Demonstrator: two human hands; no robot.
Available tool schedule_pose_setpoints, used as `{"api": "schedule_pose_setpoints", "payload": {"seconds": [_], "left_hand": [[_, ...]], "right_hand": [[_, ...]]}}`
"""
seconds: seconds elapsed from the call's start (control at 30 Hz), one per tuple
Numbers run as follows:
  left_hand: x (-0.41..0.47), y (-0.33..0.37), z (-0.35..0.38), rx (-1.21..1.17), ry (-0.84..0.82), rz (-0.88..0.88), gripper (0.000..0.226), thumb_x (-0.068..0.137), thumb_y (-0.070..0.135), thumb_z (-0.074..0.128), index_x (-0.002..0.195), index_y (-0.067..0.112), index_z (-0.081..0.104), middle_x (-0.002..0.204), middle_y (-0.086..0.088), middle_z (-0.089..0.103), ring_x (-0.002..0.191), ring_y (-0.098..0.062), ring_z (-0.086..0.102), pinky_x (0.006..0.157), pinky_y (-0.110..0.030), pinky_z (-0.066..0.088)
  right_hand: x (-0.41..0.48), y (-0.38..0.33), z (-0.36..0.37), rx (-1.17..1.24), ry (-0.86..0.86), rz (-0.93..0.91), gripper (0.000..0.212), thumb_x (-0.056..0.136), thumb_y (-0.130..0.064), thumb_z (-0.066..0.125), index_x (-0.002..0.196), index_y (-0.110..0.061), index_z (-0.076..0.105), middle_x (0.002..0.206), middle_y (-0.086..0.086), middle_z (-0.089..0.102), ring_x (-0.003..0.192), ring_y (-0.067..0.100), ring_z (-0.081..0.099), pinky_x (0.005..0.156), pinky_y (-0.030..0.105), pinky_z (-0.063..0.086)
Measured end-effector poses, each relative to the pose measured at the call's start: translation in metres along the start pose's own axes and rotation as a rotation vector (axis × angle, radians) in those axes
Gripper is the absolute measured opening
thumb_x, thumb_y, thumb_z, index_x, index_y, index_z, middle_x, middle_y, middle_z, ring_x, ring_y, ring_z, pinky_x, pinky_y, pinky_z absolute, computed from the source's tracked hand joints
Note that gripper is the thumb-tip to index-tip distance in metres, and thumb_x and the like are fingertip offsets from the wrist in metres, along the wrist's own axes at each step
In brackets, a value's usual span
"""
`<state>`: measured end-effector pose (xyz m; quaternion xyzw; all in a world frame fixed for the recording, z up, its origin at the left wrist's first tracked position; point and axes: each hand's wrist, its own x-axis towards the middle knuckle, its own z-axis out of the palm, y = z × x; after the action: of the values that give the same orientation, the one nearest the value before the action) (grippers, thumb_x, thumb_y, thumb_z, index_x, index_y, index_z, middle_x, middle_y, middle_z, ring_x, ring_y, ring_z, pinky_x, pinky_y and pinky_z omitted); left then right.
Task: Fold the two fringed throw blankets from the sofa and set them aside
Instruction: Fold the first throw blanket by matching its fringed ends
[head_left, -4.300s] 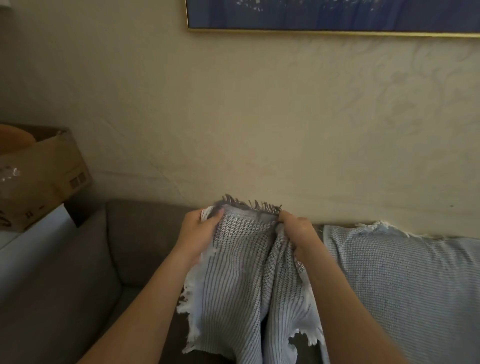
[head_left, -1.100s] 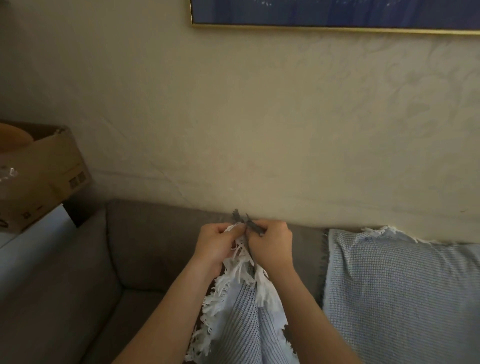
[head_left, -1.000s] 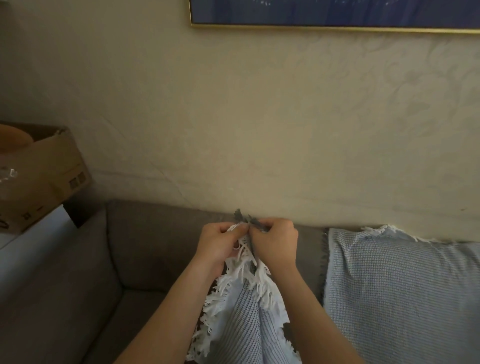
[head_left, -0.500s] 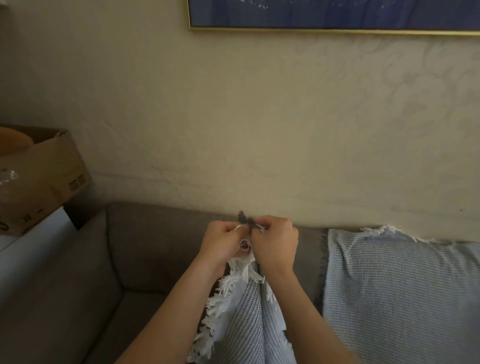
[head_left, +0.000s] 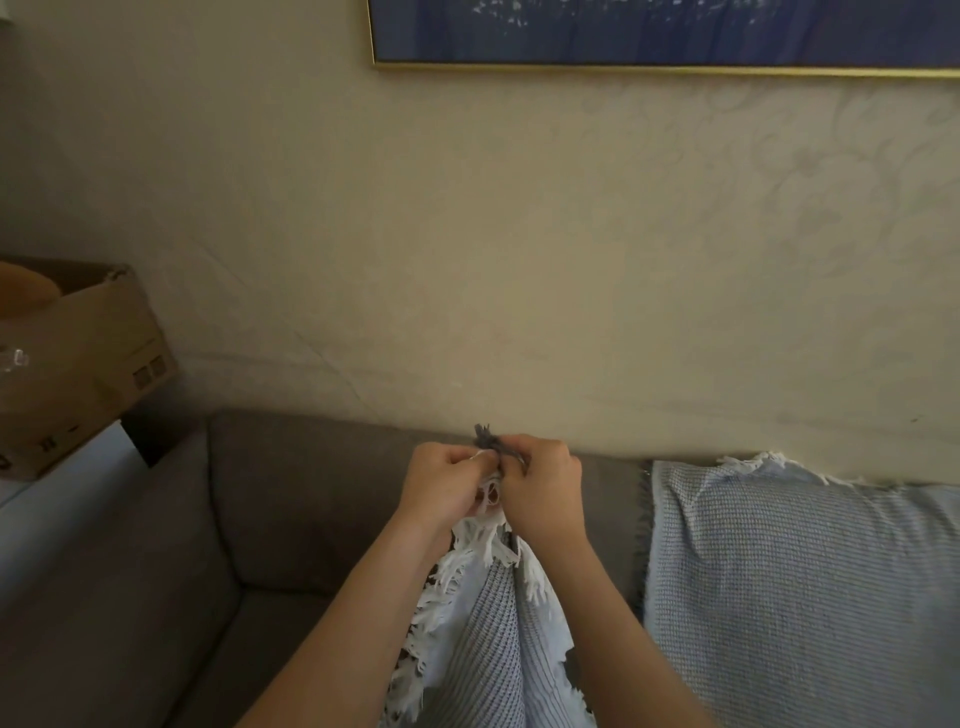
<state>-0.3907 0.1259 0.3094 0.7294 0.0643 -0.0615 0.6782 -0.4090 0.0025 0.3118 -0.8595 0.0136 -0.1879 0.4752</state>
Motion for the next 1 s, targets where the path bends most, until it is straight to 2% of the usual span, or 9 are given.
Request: {"api": "schedule_pose_setpoints", "payload": {"seconds": [0.13, 0.23, 0.33, 0.43, 0.57, 0.7, 0.87, 0.93, 1.0], "left_hand": [[0.002, 0.003, 0.000, -0.067, 0.069, -0.076, 0.021, 0.093, 0.016, 0.076, 0.080, -0.001, 0.079, 0.077, -0.021, 0.073, 0.068, -0.024, 0.065, 0.068, -0.040, 0.053], [-0.003, 0.007, -0.001, -0.063, 0.059, -0.080, 0.016, 0.089, 0.010, 0.080, 0.073, 0.011, 0.082, 0.081, -0.021, 0.078, 0.067, -0.024, 0.070, 0.068, -0.037, 0.057], [-0.008, 0.010, -0.004, -0.053, 0.015, -0.088, 0.007, 0.086, 0.009, 0.080, 0.081, 0.004, 0.083, 0.081, -0.021, 0.077, 0.071, -0.024, 0.073, 0.072, -0.039, 0.063], [-0.006, 0.018, -0.008, -0.031, -0.008, -0.112, 0.022, 0.087, 0.012, 0.065, 0.094, -0.005, 0.078, 0.090, -0.018, 0.080, 0.085, -0.033, 0.078, 0.073, -0.044, 0.067], [-0.009, 0.026, -0.012, 0.070, -0.101, -0.090, 0.031, 0.080, 0.000, 0.053, 0.090, 0.002, 0.082, 0.092, -0.019, 0.081, 0.091, -0.034, 0.079, 0.081, -0.048, 0.067], [-0.014, 0.025, -0.014, 0.172, -0.129, -0.013, 0.034, 0.088, -0.004, 0.053, 0.088, 0.007, 0.085, 0.087, -0.018, 0.080, 0.084, -0.028, 0.080, 0.079, -0.039, 0.068], [-0.011, 0.019, -0.007, 0.194, -0.163, -0.049, 0.040, 0.092, -0.009, 0.050, 0.100, 0.011, 0.084, 0.089, -0.012, 0.082, 0.088, -0.023, 0.081, 0.083, -0.036, 0.066], [-0.013, 0.020, -0.004, 0.126, -0.163, -0.072, 0.042, 0.090, -0.013, 0.046, 0.099, 0.009, 0.081, 0.090, -0.015, 0.082, 0.089, -0.025, 0.081, 0.085, -0.038, 0.065], [-0.016, 0.020, -0.002, 0.084, -0.200, -0.067, 0.045, 0.089, -0.013, 0.046, 0.101, 0.010, 0.083, 0.094, -0.015, 0.082, 0.093, -0.026, 0.080, 0.086, -0.038, 0.065]], "right_hand": [[0.000, -0.001, -0.003, 0.009, -0.117, -0.056, 0.003, 0.080, -0.016, 0.073, 0.078, -0.014, 0.075, 0.063, 0.000, 0.068, 0.055, 0.006, 0.058, 0.057, 0.031, 0.052], [0.001, -0.001, -0.009, 0.030, -0.161, -0.082, 0.016, 0.070, -0.017, 0.085, 0.085, -0.021, 0.082, 0.068, -0.006, 0.074, 0.063, 0.006, 0.069, 0.058, 0.027, 0.056], [0.005, 0.004, -0.013, 0.026, -0.204, -0.075, 0.030, 0.068, -0.016, 0.091, 0.096, -0.024, 0.085, 0.077, -0.010, 0.078, 0.073, 0.003, 0.073, 0.064, 0.022, 0.057], [0.008, 0.008, -0.013, -0.009, -0.247, -0.075, 0.035, 0.071, -0.014, 0.089, 0.104, -0.026, 0.084, 0.084, -0.012, 0.080, 0.075, -0.002, 0.073, 0.067, 0.017, 0.056], [0.008, 0.009, -0.011, -0.002, -0.242, -0.092, 0.017, 0.076, -0.009, 0.082, 0.088, -0.021, 0.082, 0.068, -0.010, 0.073, 0.057, -0.001, 0.062, 0.052, 0.018, 0.047], [0.006, 0.009, -0.011, -0.001, -0.196, -0.074, 0.030, 0.080, 0.002, 0.073, 0.102, -0.016, 0.085, 0.091, -0.003, 0.082, 0.080, 0.005, 0.073, 0.071, 0.018, 0.059], [0.004, 0.017, -0.004, -0.006, -0.113, -0.094, 0.030, 0.076, -0.002, 0.056, 0.092, -0.006, 0.082, 0.084, 0.011, 0.079, 0.083, 0.026, 0.074, 0.072, 0.044, 0.060], [0.006, 0.020, -0.003, -0.006, -0.113, -0.049, 0.033, 0.077, 0.006, 0.058, 0.093, -0.008, 0.082, 0.082, 0.005, 0.080, 0.076, 0.015, 0.072, 0.069, 0.031, 0.060], [0.005, 0.022, -0.004, 0.019, -0.117, -0.005, 0.036, 0.078, 0.007, 0.059, 0.086, -0.018, 0.083, 0.069, -0.009, 0.074, 0.061, 0.001, 0.062, 0.056, 0.017, 0.048]]}}
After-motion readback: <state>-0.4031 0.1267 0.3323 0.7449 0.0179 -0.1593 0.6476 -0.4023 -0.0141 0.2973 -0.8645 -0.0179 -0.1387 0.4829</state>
